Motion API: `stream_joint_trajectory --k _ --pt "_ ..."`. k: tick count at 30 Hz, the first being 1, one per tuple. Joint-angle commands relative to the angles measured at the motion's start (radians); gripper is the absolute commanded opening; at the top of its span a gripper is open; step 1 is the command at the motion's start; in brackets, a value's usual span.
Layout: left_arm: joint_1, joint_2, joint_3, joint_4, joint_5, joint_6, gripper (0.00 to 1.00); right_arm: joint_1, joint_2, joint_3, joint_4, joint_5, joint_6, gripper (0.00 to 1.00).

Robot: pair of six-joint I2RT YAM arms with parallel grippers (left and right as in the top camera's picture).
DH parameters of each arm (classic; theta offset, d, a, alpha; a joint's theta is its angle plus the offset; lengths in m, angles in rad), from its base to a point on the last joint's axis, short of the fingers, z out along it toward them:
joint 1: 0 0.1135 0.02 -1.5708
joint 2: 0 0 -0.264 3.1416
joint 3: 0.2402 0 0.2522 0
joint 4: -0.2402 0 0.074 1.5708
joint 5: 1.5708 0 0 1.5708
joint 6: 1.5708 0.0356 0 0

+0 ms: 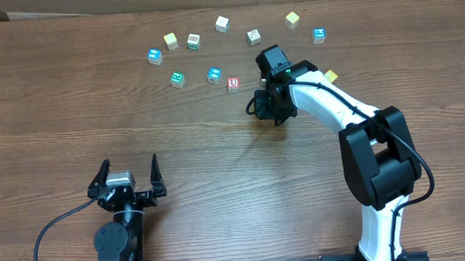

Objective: Form a horizontal line
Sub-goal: 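Lower the L block onto the table right of the U block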

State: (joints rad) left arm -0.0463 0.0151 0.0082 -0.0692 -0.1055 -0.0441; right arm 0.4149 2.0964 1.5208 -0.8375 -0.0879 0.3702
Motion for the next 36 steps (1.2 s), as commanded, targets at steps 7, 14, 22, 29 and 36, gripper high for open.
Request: stream_joint_trajectory --k 7,14,22,29,36 --pt "-0.008 -0.01 -0.002 -0.001 -0.002 0.022 1.0 0.003 -0.008 -0.01 0.011 0.026 0.023 0.28" --pt "-0.008 -0.01 -0.002 -0.001 -0.002 0.022 1.0 0.004 -0.008 -0.01 -0.005 0.026 0.021 0.29" --pt "-0.008 -0.01 -0.002 -0.001 -0.002 0.022 1.0 0.004 -0.008 -0.01 -0.005 0.026 0.014 0.36" --pt "-0.008 -0.01 -0.002 -0.001 -0.002 0.022 1.0 0.004 -0.008 -0.01 -0.004 0.026 0.014 0.48" --pt "-0.008 -0.01 -0.002 -0.001 -0.002 0.022 1.0 0.003 -0.008 -0.01 0.016 0.027 0.014 0.37"
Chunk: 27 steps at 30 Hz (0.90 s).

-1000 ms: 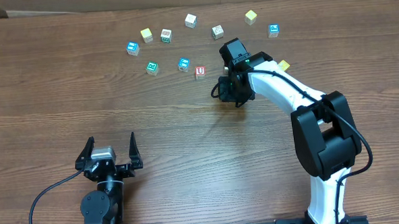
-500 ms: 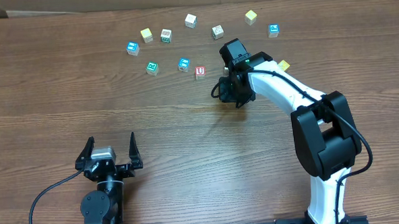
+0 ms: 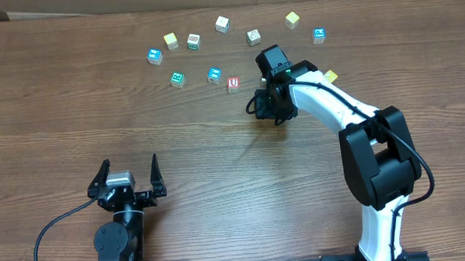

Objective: Form a horizontal line
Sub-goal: 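Lower the L block onto the table right of the U block, then open the right gripper and lift away to the far right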

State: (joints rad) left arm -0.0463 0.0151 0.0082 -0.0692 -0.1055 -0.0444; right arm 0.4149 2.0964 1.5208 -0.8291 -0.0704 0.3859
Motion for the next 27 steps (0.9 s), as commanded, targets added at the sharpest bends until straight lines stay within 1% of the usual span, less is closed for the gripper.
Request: stream_joint_trajectory --k 1,9,17,19,24,27 --pt "-0.008 -0.01 -0.002 -0.001 -0.002 0.023 1.0 0.004 -0.008 -0.01 0.009 0.009 -0.002 0.36" --pt "-0.008 -0.01 -0.002 -0.001 -0.002 0.023 1.0 0.004 -0.008 -0.01 0.008 0.008 -0.1 0.32" --pt "-0.008 -0.01 -0.002 -0.001 -0.002 0.023 1.0 0.004 -0.008 -0.01 0.009 0.009 -0.103 0.33" --pt "-0.008 -0.01 -0.002 -0.001 -0.002 0.023 1.0 0.004 -0.008 -0.01 0.009 0.009 -0.103 0.36" --pt "-0.008 -0.01 -0.002 -0.001 -0.002 0.023 1.0 0.004 -0.008 -0.01 0.009 0.009 -0.103 0.53" --pt "-0.008 -0.01 -0.002 -0.001 -0.002 0.023 1.0 0.004 -0.008 -0.01 0.021 0.008 -0.103 0.56"
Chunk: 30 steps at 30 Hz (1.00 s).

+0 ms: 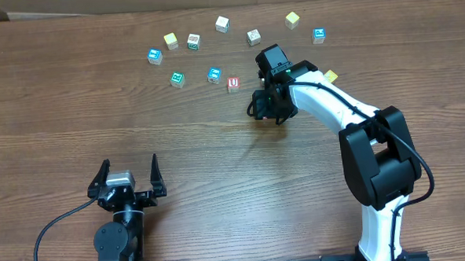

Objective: Form a horizontal line
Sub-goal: 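Open the right gripper and lift away to the far right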

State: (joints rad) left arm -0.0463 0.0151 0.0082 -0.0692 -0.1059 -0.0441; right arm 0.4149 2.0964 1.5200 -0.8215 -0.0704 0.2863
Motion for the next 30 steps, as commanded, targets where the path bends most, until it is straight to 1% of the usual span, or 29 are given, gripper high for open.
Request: stream_joint_trajectory --k 1,5,10,12,15,16,18,19,27,28,29,30 --pt "-0.008 -0.01 -0.002 -0.001 -0.002 0.022 1.0 0.004 -0.008 -0.005 0.023 0.008 -0.003 0.57" --pt "-0.008 -0.01 -0.002 -0.001 -0.002 0.022 1.0 -0.006 -0.009 0.101 -0.025 0.009 -0.008 0.59" --pt "-0.008 -0.01 -0.002 -0.001 -0.002 0.022 0.99 -0.043 -0.009 0.351 -0.149 0.048 -0.03 0.61" --pt "-0.008 -0.01 -0.002 -0.001 -0.002 0.022 1.0 -0.059 -0.009 0.438 -0.184 0.082 -0.03 0.69" --pt "-0.008 -0.01 -0.002 -0.001 -0.002 0.022 1.0 -0.085 -0.009 0.511 -0.204 0.122 -0.029 0.72" --pt "-0.008 -0.01 -0.002 -0.001 -0.002 0.022 1.0 -0.095 -0.009 0.519 -0.201 0.129 -0.03 0.75" --pt "-0.008 -0.01 -0.002 -0.001 -0.002 0.022 1.0 -0.119 -0.009 0.52 -0.193 0.142 -0.03 0.96" --pt "-0.008 -0.01 -0.002 -0.001 -0.002 0.022 0.99 -0.135 -0.009 0.517 -0.194 0.145 -0.029 1.0" --pt "-0.008 -0.01 -0.002 -0.001 -0.002 0.022 0.99 -0.209 -0.009 0.512 -0.201 0.145 -0.029 1.0" --pt "-0.008 -0.01 -0.002 -0.001 -0.002 0.022 1.0 -0.217 -0.009 0.512 -0.199 0.145 -0.029 0.96" --pt "-0.008 -0.01 -0.002 -0.001 -0.002 0.022 1.0 -0.225 -0.009 0.511 -0.197 0.145 -0.029 0.86" --pt "-0.008 -0.01 -0.002 -0.001 -0.002 0.022 1.0 -0.233 -0.009 0.508 -0.19 0.144 -0.029 0.65"
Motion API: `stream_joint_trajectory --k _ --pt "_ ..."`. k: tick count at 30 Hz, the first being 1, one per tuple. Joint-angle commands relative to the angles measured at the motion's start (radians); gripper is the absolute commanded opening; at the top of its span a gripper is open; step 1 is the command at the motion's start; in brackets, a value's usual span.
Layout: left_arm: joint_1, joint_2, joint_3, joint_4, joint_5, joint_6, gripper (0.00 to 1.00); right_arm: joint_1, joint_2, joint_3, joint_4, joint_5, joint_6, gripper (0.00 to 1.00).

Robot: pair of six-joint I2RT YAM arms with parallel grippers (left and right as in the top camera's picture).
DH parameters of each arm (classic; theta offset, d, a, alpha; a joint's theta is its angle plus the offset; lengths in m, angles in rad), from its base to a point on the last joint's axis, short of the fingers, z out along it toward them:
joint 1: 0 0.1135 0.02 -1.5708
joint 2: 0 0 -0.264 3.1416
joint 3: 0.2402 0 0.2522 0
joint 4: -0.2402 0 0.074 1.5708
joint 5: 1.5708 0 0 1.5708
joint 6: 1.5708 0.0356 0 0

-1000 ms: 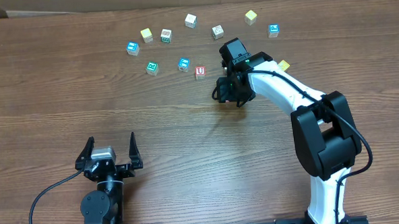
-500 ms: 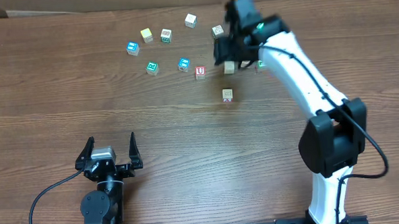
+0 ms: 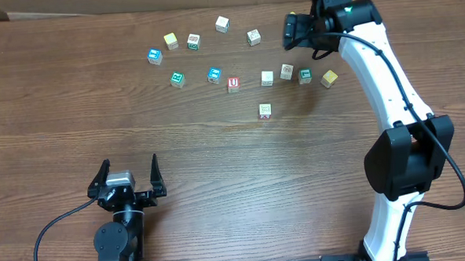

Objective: Form a horizontal line
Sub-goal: 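Open the right gripper and lift away to the far right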

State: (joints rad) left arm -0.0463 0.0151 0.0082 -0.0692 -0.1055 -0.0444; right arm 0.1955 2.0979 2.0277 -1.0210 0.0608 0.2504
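Note:
Several small lettered cubes lie on the wooden table (image 3: 74, 114). A rough row runs from a teal cube (image 3: 177, 78) through a blue cube (image 3: 214, 74), a red U cube (image 3: 233, 84), a white cube (image 3: 267, 78), a tan cube (image 3: 286, 71) and a teal cube (image 3: 305, 76) to a yellow cube (image 3: 329, 78). One pale cube (image 3: 265, 110) sits alone below that row. My right gripper (image 3: 293, 30) hangs at the far right, above the row; its jaws are not visible. My left gripper (image 3: 129, 171) rests open near the front.
More cubes lie in an arc at the back: a blue one (image 3: 154, 56), a yellow one (image 3: 170, 40), a green-marked one (image 3: 193, 42), a white one (image 3: 222, 23) and a grey one (image 3: 253, 37). The right arm (image 3: 387, 69) spans the right side.
My right gripper was low over the table just right of the red U cube; now it is up at the far right. A pale cube lies where it was, and the row cubes it hid now show.
At all three earlier moments my right gripper stayed low at the same spot just below the row, barely shifting. By now it has moved to the back right and a pale cube lies alone at that spot. The left arm has not moved.

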Motion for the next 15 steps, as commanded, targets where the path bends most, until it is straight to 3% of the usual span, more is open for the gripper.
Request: stream_joint_trajectory --k 1,2,3,5,6,9,10,15 --pt "-0.008 -0.01 -0.002 -0.001 -0.002 0.023 1.0 -0.02 -0.01 -0.004 0.016 0.013 0.007 0.33" --pt "-0.008 -0.01 -0.003 -0.001 -0.002 0.023 1.0 -0.026 -0.01 -0.007 0.021 0.013 0.007 0.12" --pt "-0.008 -0.01 -0.002 -0.001 -0.002 0.023 1.0 -0.031 -0.01 -0.007 0.021 0.013 0.007 0.04" --pt "-0.008 -0.01 -0.002 -0.001 -0.002 0.023 1.0 -0.038 -0.008 -0.007 0.02 0.013 0.006 0.04" --pt "-0.008 -0.01 -0.003 -0.001 -0.002 0.023 1.0 -0.04 -0.008 -0.007 0.02 0.013 0.006 0.12" --pt "-0.008 -0.01 -0.003 -0.001 -0.002 0.023 1.0 -0.046 -0.008 -0.007 0.019 0.014 0.006 0.9" --pt "-0.008 -0.01 -0.002 -0.001 -0.002 0.023 1.0 -0.049 -0.008 -0.007 0.019 0.015 0.006 1.0" --pt "-0.008 -0.01 -0.002 -0.001 -0.002 0.023 1.0 -0.067 -0.008 -0.007 0.02 0.017 0.006 1.0"
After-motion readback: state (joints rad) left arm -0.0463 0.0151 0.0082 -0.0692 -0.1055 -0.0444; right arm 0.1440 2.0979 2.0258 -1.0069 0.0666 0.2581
